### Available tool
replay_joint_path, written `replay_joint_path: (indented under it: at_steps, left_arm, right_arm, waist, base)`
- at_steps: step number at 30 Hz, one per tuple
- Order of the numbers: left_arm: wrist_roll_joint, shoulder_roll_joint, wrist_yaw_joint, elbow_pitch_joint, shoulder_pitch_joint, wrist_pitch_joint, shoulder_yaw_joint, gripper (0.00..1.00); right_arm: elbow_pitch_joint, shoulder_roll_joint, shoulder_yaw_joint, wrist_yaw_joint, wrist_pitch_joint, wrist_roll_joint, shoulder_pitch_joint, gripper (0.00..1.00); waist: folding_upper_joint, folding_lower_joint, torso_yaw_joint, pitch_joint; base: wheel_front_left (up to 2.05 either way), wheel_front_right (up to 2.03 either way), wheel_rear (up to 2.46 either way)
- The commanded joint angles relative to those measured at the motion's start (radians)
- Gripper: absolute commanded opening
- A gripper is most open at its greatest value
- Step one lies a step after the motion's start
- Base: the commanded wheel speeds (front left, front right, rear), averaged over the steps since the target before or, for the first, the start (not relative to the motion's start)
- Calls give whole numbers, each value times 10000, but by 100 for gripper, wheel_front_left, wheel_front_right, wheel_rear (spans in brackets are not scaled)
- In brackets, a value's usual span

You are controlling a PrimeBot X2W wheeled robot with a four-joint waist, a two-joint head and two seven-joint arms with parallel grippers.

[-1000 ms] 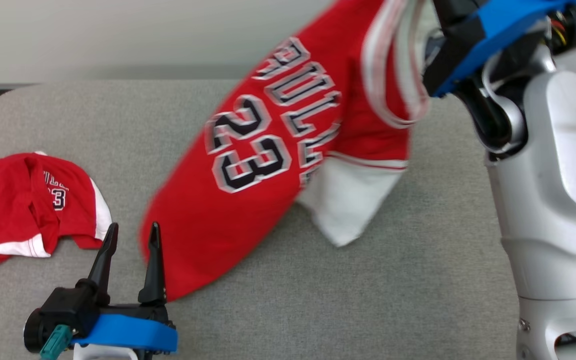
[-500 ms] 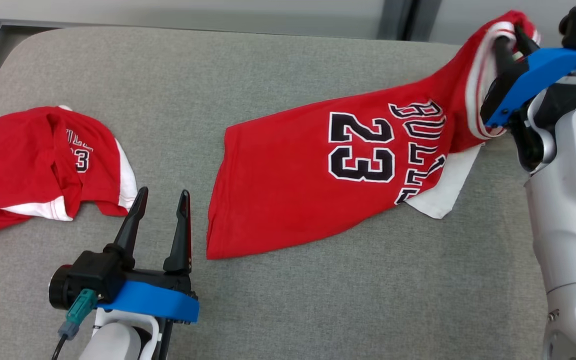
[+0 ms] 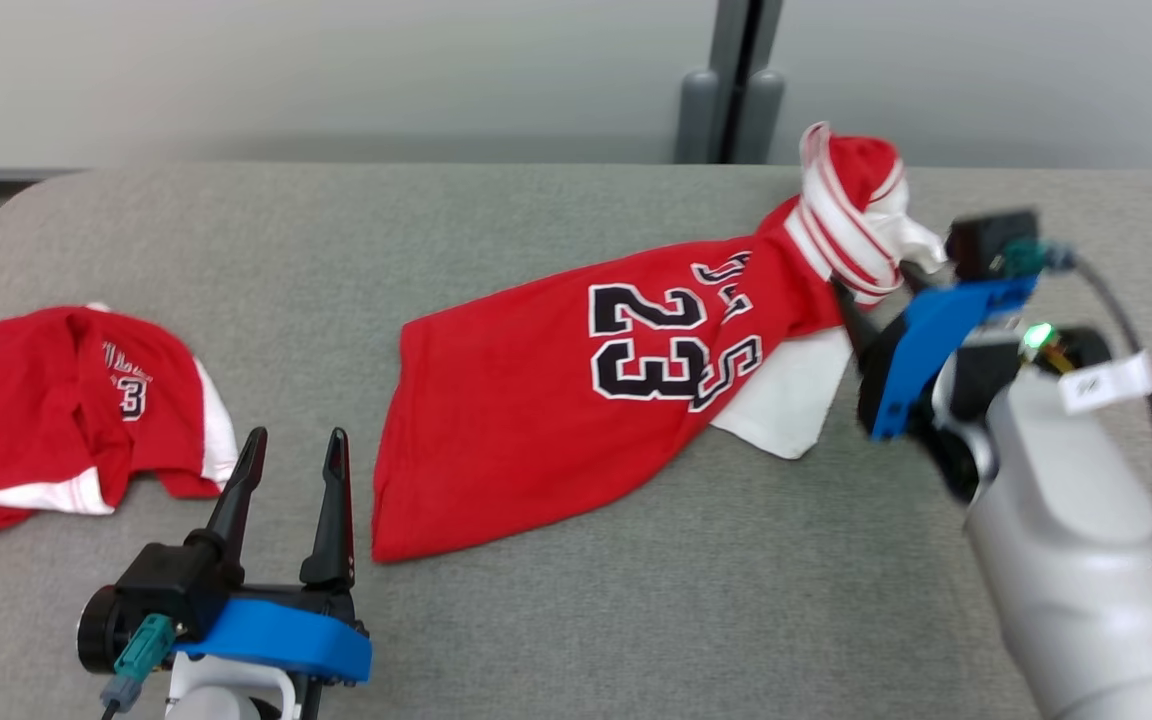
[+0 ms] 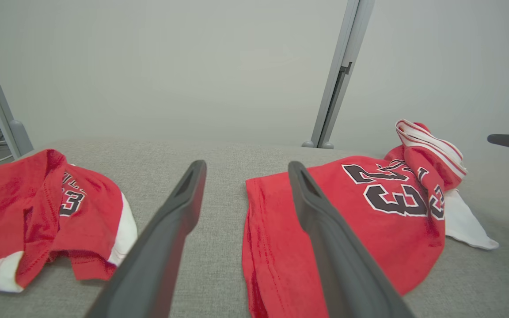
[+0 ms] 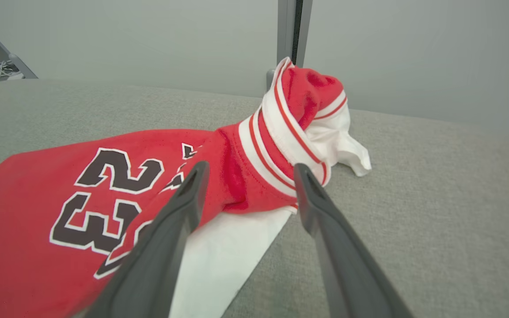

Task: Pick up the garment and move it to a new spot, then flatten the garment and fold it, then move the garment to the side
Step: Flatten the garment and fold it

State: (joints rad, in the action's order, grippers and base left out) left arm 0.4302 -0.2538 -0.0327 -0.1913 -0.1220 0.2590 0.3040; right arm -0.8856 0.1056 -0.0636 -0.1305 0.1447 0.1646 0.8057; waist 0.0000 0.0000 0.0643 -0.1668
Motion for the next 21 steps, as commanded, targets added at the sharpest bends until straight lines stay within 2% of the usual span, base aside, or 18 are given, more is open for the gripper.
replay_joint_path:
  at_steps: [1,5,12,18,21]
  left_arm:
    - [28,-62,-30,12,108,60,-62,100]
    - [30,-116,-74,138,354,68,-189,100]
    - [13,-152,-51,331,306,68,-286,100]
    - [-37,-167,33,321,84,71,-325,100]
    - [-88,-119,81,294,-80,73,-260,100]
  right_arm:
    - [229,-54,-214,-6,102,170,-481,100]
    - [1235,-158,-657,-6,405,663,-1766,100]
    - [2446,-365,-268,-6,950,456,-2909,100]
    - [2370,-527,407,-6,1357,-554,-2661,100]
    - [2113,-561,323,-6,1407,-421,-2391,100]
  waist:
    - [0,0,-305,286]
    - [0,0,-480,335]
    - [0,0,-368,-132]
    - [0,0,-150,-597]
    - [0,0,10,-774]
  base:
    - [0,0,0]
    - [0,0,0]
    - [0,0,0]
    - [0,0,0]
    - [0,0,0]
